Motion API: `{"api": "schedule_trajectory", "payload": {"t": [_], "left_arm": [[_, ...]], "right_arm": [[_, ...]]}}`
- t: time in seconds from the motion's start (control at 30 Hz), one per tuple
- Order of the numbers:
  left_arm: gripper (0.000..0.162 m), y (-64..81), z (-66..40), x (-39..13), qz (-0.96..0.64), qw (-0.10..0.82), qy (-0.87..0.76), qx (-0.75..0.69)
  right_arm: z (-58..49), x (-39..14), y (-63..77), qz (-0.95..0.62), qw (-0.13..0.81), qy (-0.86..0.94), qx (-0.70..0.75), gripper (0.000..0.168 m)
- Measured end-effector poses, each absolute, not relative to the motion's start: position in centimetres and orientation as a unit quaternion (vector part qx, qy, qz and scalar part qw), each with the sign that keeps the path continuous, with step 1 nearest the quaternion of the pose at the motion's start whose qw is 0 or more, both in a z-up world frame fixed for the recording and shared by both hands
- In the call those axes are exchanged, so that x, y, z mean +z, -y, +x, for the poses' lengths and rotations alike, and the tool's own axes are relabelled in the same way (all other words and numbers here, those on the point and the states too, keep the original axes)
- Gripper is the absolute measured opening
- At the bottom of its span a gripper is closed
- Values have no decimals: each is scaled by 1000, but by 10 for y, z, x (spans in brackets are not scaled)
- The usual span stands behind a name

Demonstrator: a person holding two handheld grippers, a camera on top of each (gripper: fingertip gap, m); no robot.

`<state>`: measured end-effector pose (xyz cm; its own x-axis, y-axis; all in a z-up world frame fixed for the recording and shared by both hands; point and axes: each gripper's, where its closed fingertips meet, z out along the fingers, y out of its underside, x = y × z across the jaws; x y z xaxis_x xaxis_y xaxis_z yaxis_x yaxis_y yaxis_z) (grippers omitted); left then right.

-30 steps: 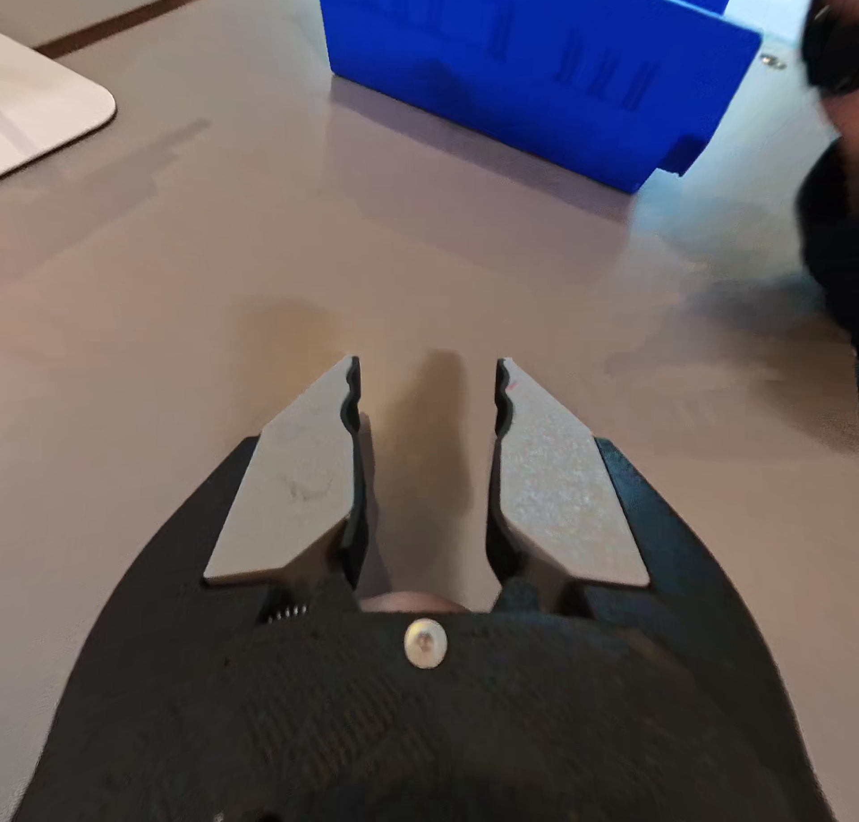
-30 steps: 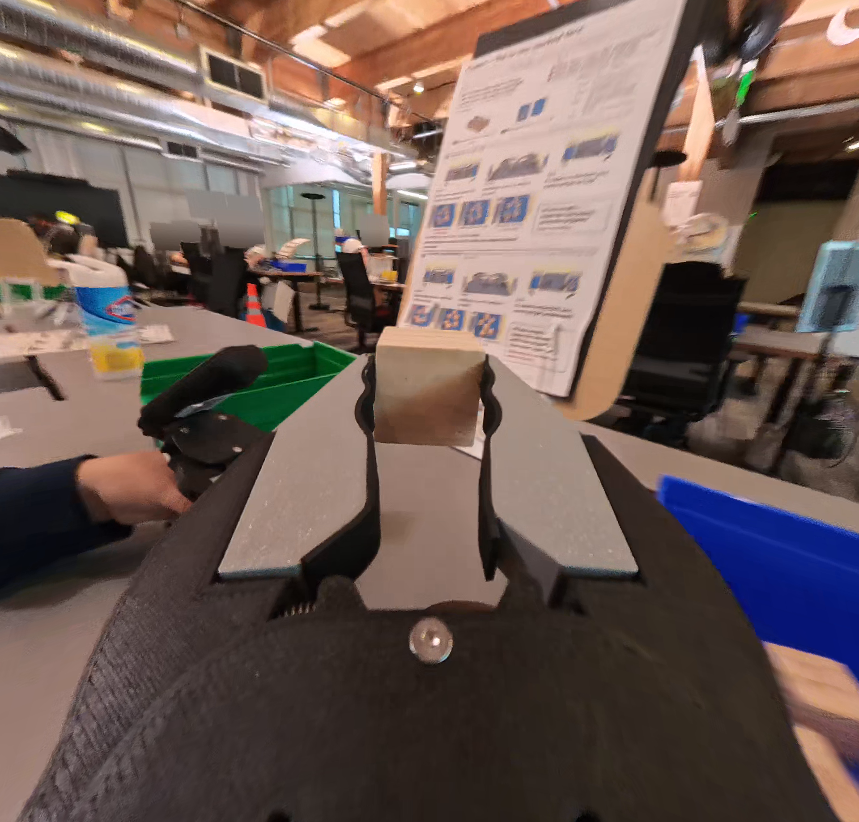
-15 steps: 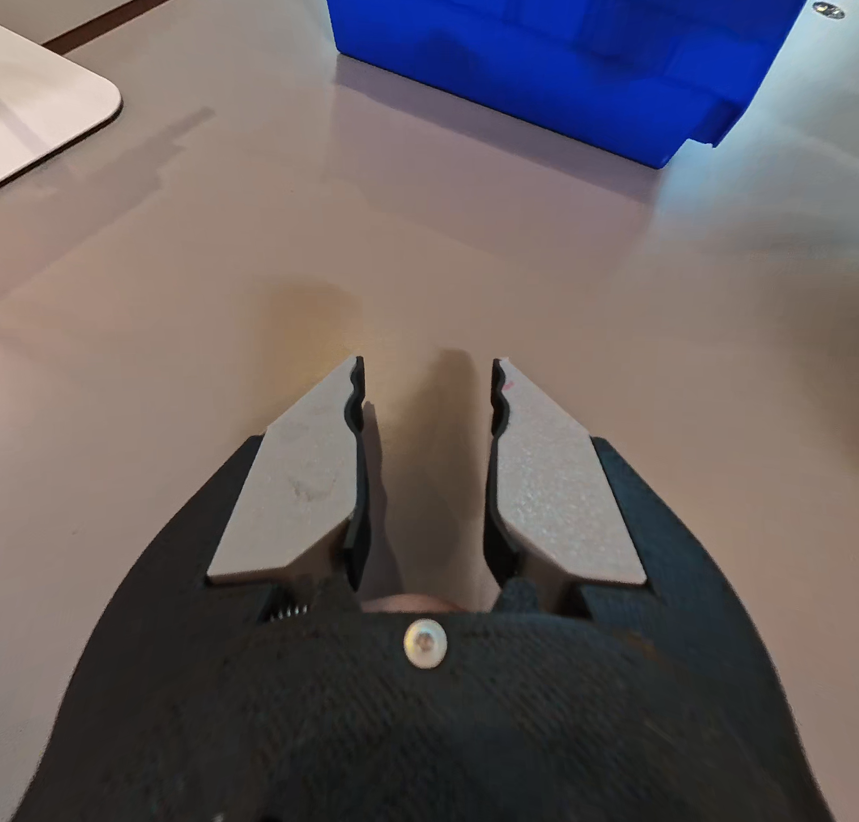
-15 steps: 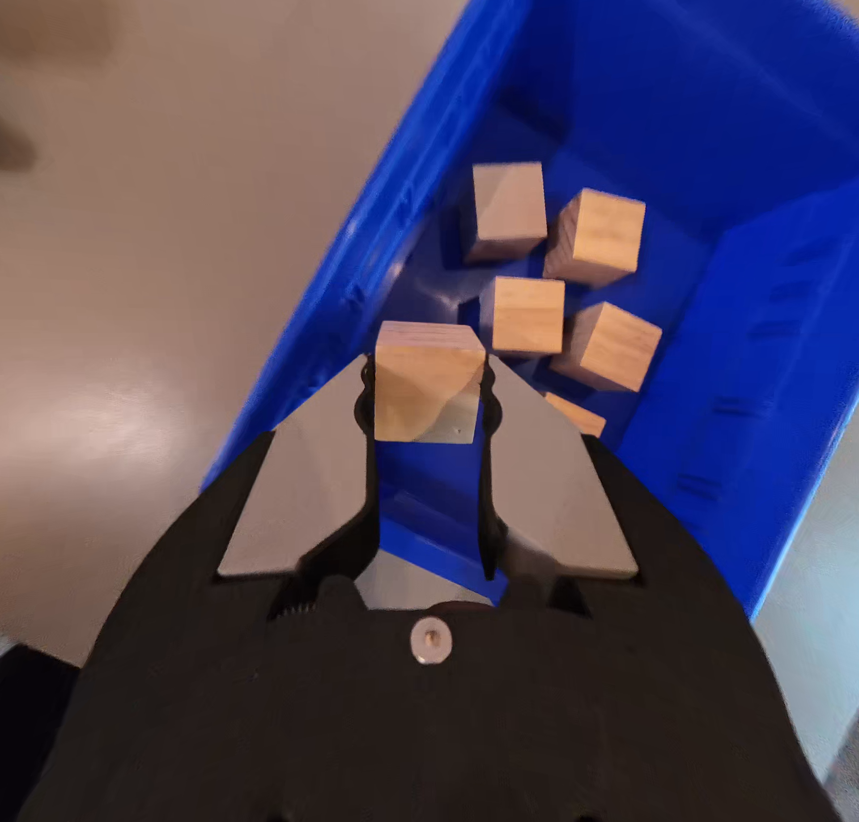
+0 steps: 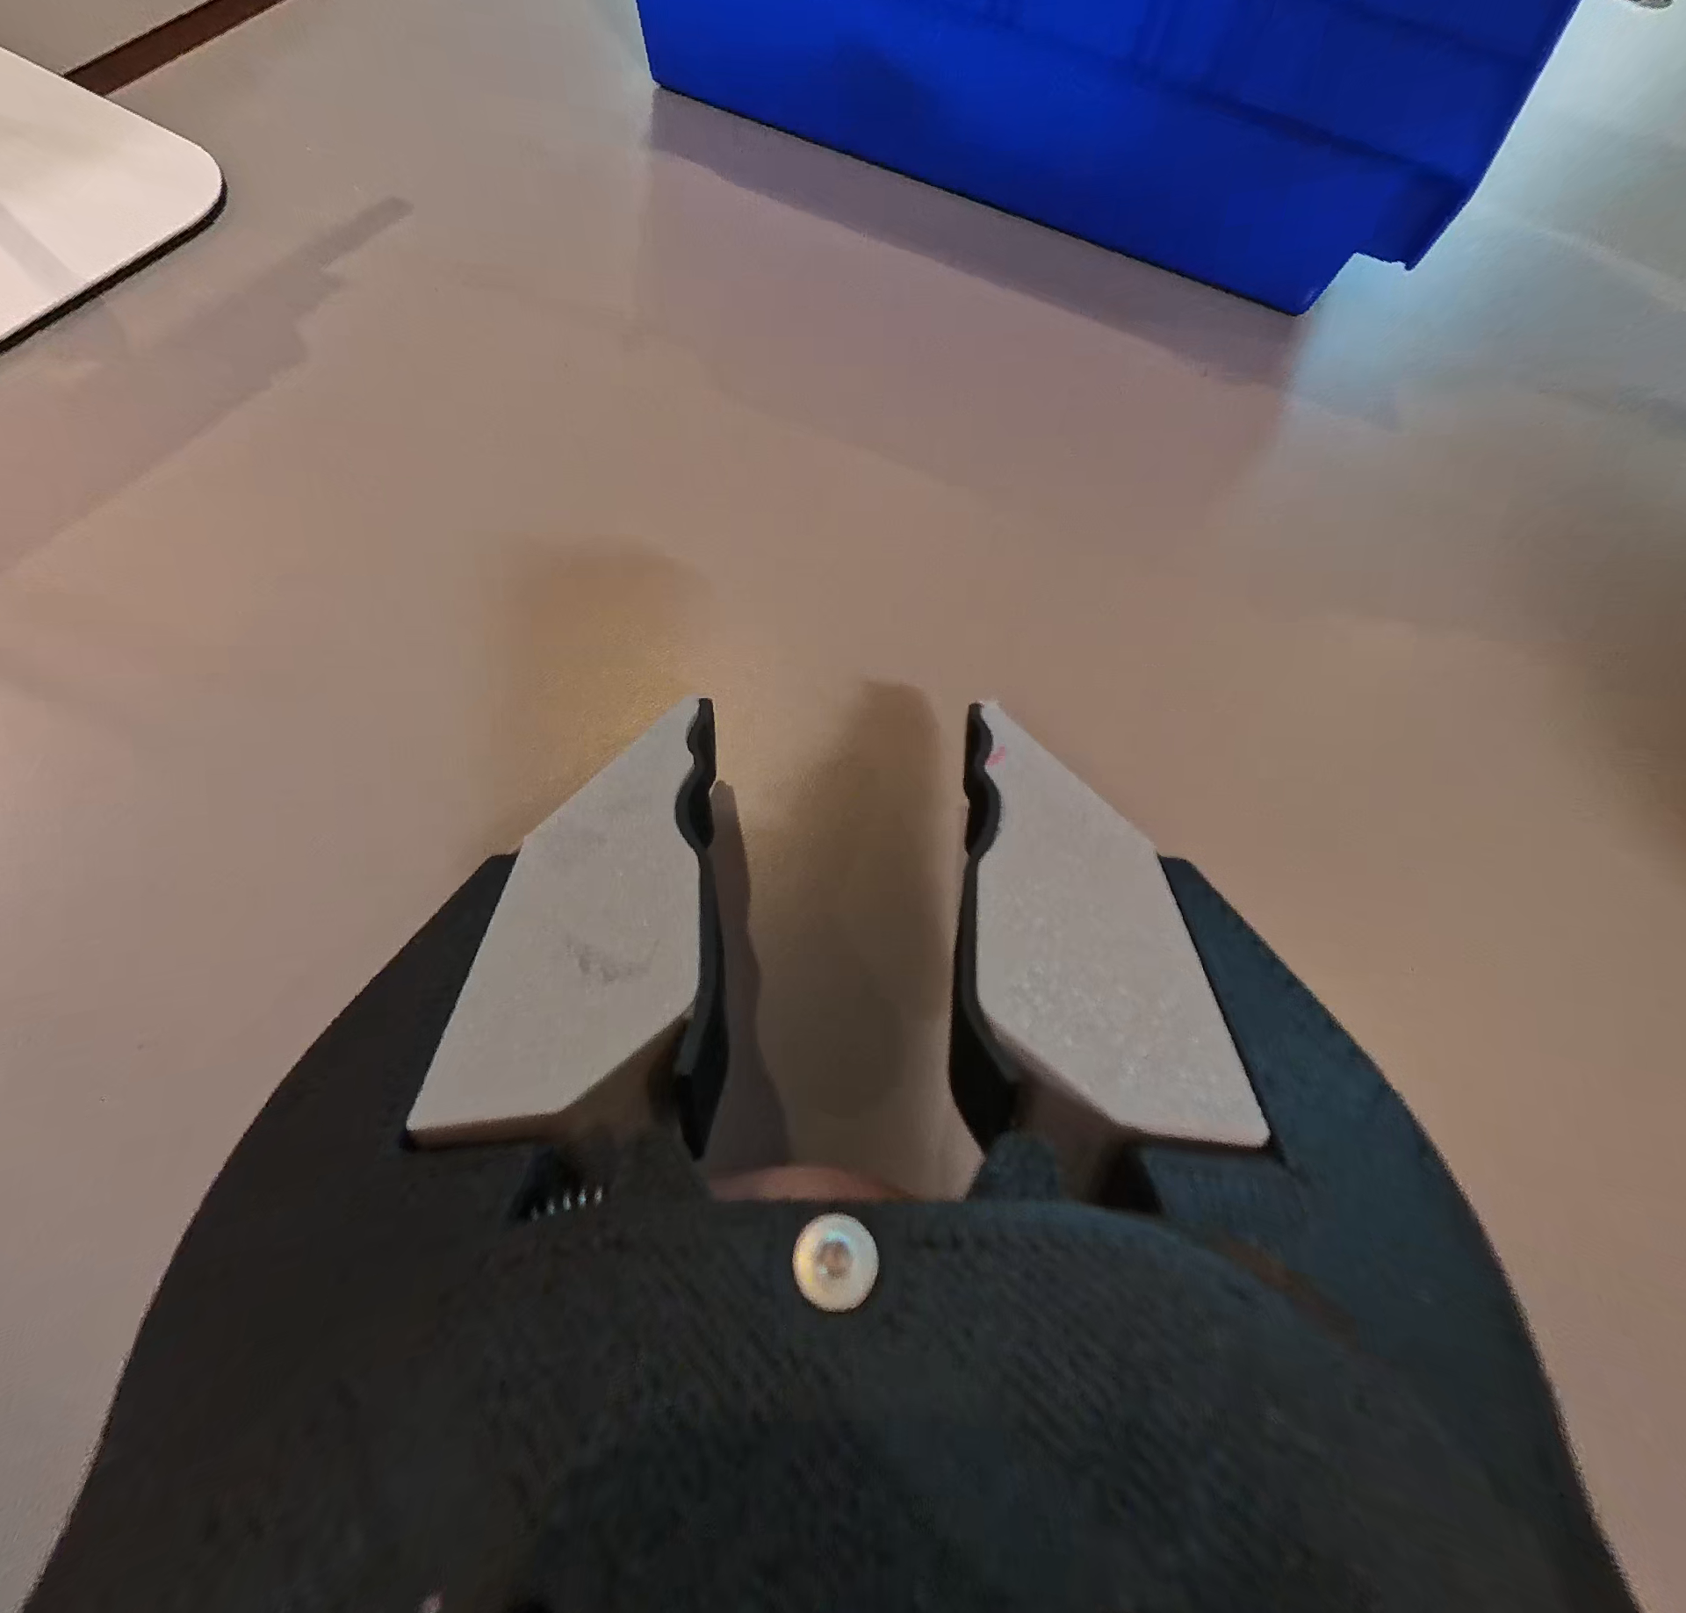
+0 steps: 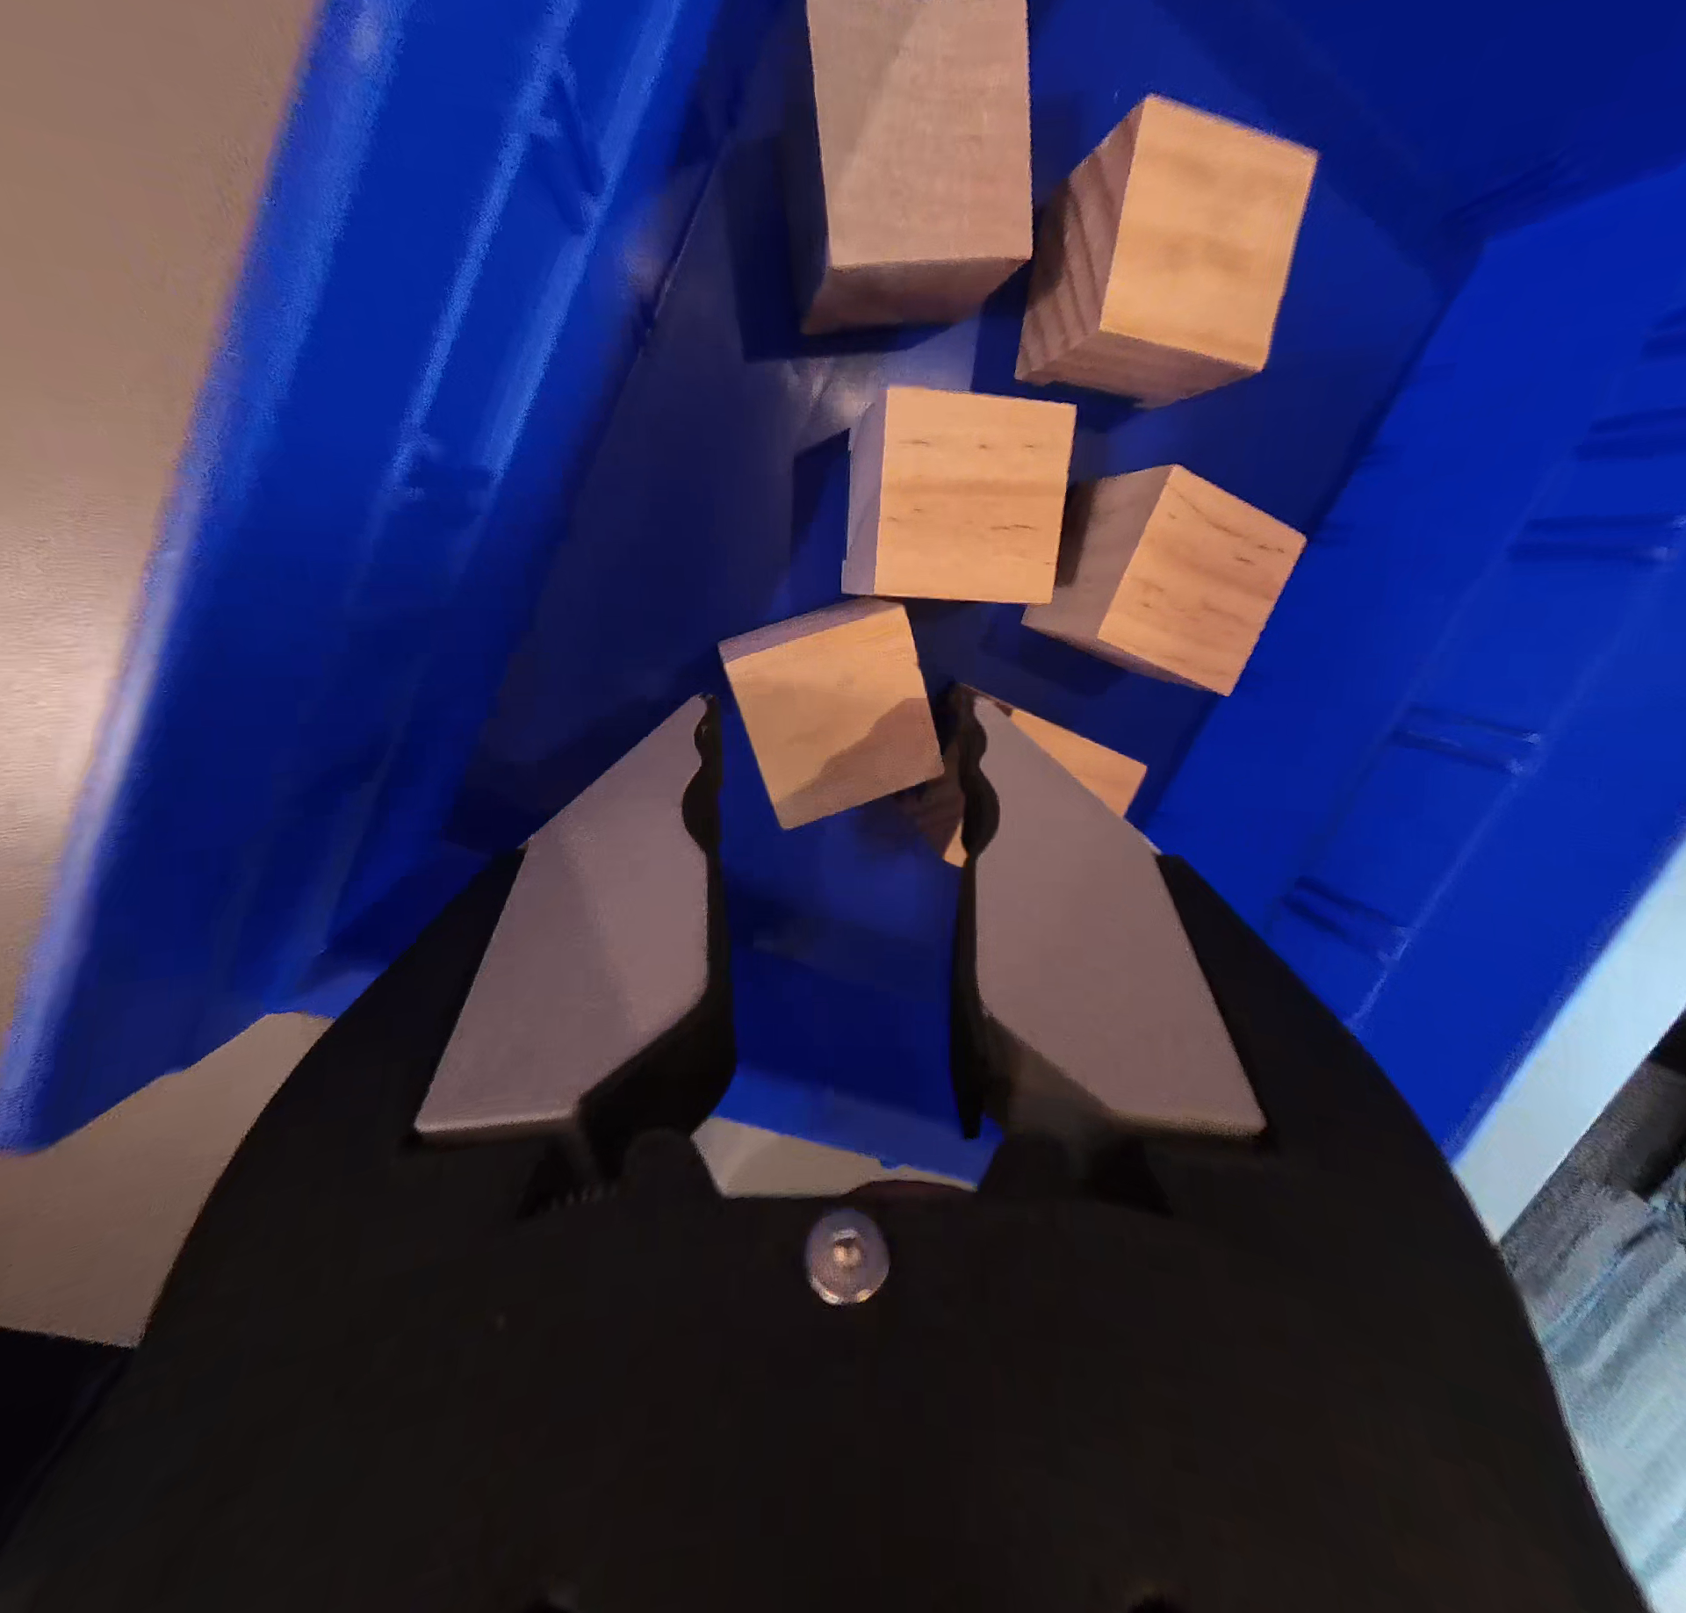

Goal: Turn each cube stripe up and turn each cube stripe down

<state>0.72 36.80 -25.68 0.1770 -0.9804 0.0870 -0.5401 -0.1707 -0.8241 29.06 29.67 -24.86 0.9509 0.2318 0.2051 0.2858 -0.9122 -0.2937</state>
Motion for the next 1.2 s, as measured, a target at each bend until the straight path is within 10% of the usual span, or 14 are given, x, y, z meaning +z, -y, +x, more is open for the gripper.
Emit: {"api": "schedule_trajectory", "payload": {"t": [0.5, 0.8, 0.93, 1.0, 1.2], "left_arm": [[53, -313, -92, -150, -628, 511, -500, -307], [60, -384, -211, -179, -735, 542, -392, -111], [55, -429, -214, -212, -776, 517, -353, -73], [10, -449, -217, -220, -785, 516, -337, -61], [3, -461, -236, -203, -780, 549, -292, -66]], "right_arm": [[203, -176, -243, -856, 490, 162, 10, 70], [187, -223, -274, -865, 481, 137, -35, 80], [199, -228, -285, -869, 477, 113, -69, 66], [205, -229, -289, -867, 480, 104, -81, 52], [202, -225, -293, -865, 478, 106, -112, 20]]}}
